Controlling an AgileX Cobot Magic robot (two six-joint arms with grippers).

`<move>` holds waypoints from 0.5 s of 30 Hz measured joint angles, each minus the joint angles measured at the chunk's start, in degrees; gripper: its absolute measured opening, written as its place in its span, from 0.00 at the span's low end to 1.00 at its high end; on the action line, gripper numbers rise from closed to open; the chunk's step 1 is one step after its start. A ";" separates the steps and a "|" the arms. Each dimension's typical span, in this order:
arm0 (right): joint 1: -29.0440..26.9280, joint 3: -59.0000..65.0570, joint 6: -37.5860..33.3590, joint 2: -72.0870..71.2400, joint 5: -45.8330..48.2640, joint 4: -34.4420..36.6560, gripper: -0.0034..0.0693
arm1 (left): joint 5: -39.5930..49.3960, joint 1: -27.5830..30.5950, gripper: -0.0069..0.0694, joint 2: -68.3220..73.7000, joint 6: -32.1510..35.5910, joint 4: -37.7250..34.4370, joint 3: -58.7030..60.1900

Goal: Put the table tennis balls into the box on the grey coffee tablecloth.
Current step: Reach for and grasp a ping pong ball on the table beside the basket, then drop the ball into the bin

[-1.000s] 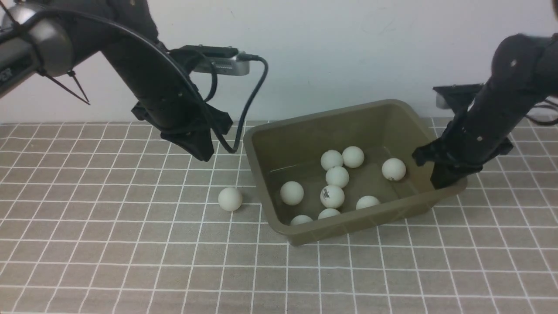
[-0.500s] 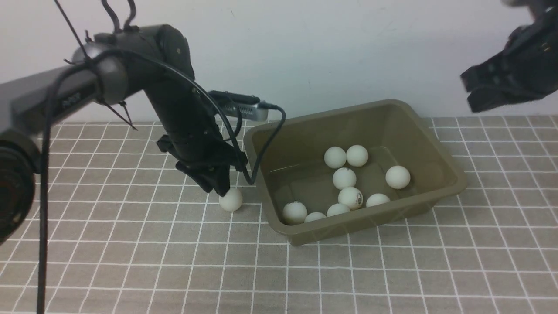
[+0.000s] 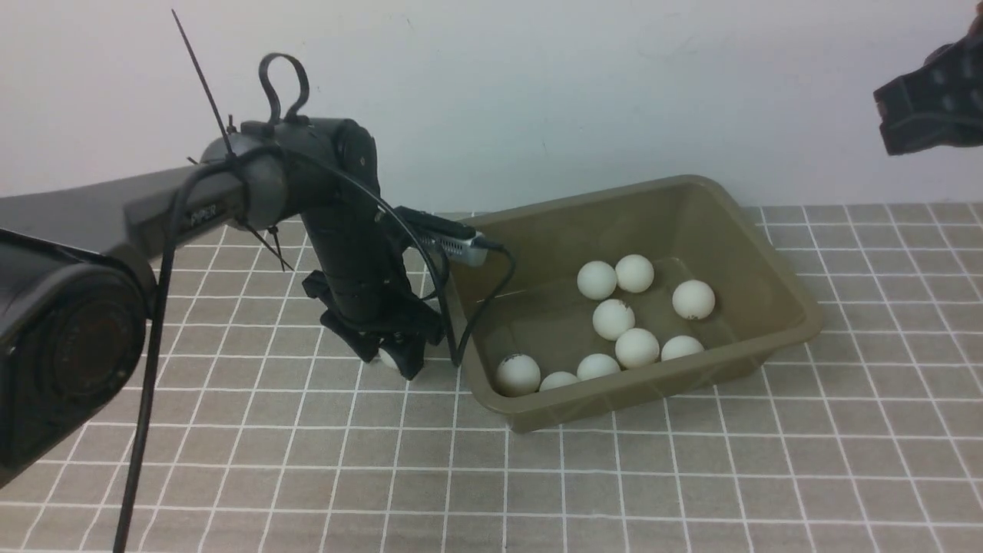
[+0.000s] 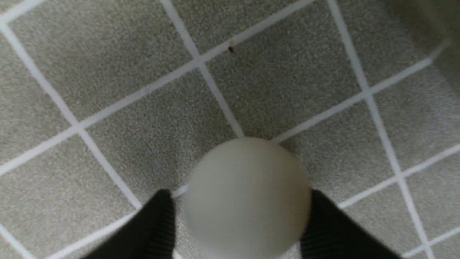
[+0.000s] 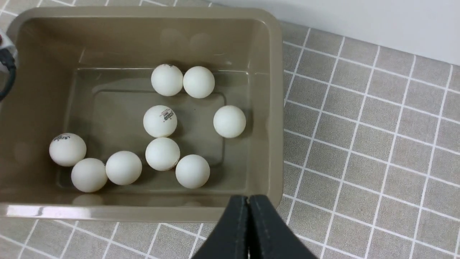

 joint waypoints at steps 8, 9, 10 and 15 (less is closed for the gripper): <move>0.00 0.00 0.05 0.00 0.15 -1.31 0.03 | 5.96 0.06 0.54 -4.99 -2.90 6.53 -4.13; 0.00 0.00 0.13 0.00 0.29 -1.66 0.03 | 6.27 -0.01 0.54 -6.73 -3.66 6.40 -5.13; -0.04 0.00 0.53 0.00 0.54 -2.65 0.03 | 6.34 -0.16 0.54 -8.17 -3.95 6.02 -5.66; -4.80 0.00 3.55 0.00 1.06 -5.35 0.03 | 4.40 -5.02 0.54 -13.59 -4.41 -2.84 -7.56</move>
